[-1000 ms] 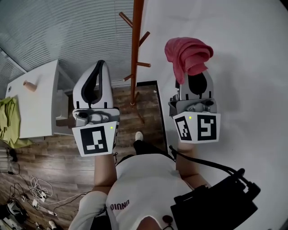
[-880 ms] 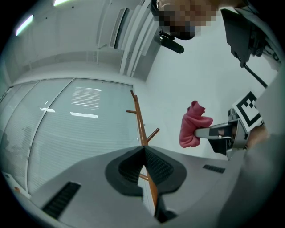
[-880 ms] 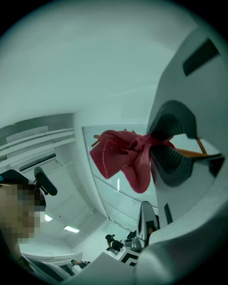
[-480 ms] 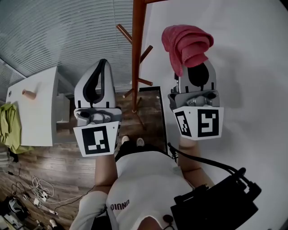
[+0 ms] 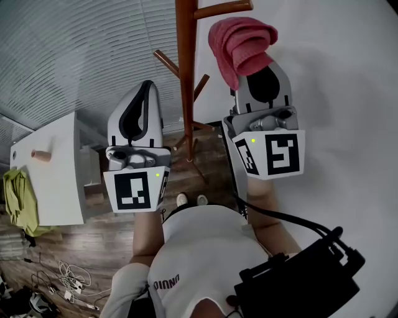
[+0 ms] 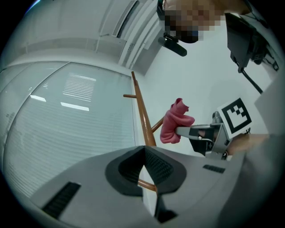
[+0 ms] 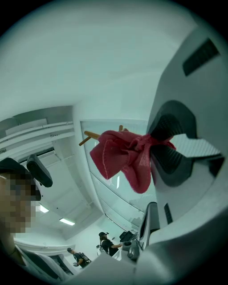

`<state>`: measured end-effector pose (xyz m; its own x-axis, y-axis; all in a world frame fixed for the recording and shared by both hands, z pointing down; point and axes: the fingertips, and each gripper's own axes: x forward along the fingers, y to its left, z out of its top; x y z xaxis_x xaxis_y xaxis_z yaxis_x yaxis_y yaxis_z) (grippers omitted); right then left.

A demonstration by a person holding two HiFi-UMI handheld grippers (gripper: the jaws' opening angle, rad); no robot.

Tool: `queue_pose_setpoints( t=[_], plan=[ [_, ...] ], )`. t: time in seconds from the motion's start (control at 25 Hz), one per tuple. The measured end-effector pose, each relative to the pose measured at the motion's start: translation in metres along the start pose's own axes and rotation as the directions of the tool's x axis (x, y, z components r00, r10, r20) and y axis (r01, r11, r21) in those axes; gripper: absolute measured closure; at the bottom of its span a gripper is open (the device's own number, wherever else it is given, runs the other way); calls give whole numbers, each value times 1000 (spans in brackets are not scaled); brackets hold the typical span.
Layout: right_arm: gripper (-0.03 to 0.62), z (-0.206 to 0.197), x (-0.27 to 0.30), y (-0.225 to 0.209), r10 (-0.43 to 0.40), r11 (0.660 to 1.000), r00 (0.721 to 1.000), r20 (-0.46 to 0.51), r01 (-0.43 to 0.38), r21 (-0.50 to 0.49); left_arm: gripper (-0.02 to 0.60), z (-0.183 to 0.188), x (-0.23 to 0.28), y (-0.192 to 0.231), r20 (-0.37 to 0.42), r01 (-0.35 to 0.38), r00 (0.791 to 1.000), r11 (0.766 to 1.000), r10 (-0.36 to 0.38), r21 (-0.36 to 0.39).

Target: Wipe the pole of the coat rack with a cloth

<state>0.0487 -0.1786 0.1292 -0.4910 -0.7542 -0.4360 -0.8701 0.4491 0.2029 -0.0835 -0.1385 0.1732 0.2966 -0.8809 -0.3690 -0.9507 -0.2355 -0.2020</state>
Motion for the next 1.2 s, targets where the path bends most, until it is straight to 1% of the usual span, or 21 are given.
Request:
queue_pose_setpoints(
  t=[0.16,0.32,0.4,0.52,0.8,1.2],
  plan=[
    [548,0,11,5,25,999,1000,-18,-26,-33,568,3,7,2,12,21,1000,1000,-21,0],
    [548,0,17,10,39,998,999,-36,-41,-54,568,3,11,4,1,26,1000,1000,-26,-17],
    [548,0,20,11,41,998,998,-38,-43,-53,568,4,12,6,6,30,1000,999,-30,-10],
    [548,0,23,11,44,998,998,-44,-46,-51,568,3,14,9,-4,28,1000,999,-28,-22],
    [548,-4,26,12,50,997,997,-54,-53,-51,568,-1,15,13,1,23,1000,999,-23,-23],
    [548,-12,24,15,58,997,995,-86,-62,-38,568,-7,14,14,-22,18,1000,999,-18,-33]
  ],
)
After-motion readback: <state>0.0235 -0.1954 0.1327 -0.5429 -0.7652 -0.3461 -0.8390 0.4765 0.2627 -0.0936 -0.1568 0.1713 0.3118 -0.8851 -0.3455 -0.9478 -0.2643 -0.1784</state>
